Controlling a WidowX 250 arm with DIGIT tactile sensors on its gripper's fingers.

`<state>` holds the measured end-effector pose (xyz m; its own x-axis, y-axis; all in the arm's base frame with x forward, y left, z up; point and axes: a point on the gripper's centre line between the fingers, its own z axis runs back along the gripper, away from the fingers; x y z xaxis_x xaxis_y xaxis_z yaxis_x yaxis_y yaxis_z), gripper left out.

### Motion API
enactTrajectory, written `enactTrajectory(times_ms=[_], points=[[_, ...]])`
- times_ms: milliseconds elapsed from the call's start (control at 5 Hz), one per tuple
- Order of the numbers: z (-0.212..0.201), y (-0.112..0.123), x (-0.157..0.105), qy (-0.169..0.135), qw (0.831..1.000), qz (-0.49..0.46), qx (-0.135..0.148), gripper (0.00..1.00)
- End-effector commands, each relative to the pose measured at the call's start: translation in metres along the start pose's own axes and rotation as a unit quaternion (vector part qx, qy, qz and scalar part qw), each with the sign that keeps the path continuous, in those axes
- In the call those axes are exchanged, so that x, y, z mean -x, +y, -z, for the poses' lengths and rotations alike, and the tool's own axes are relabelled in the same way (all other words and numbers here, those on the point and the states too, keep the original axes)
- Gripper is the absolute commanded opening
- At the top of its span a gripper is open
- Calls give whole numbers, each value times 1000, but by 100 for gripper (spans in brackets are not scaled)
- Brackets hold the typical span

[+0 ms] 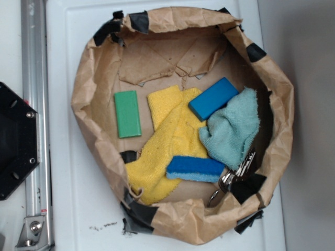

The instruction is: Grab the blue block.

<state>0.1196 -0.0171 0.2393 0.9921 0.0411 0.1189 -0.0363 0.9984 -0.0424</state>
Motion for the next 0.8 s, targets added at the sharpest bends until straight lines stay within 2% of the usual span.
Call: enactTrajectory(times_ms=[0,200,400,600], points=[[91,37,-84,-39,975,-218,35,100],[131,49,-120,-32,955,-291,41,100],[168,49,-137,-16,934,-355,24,100],[209,38,-156,10,929,-370,-16,100]])
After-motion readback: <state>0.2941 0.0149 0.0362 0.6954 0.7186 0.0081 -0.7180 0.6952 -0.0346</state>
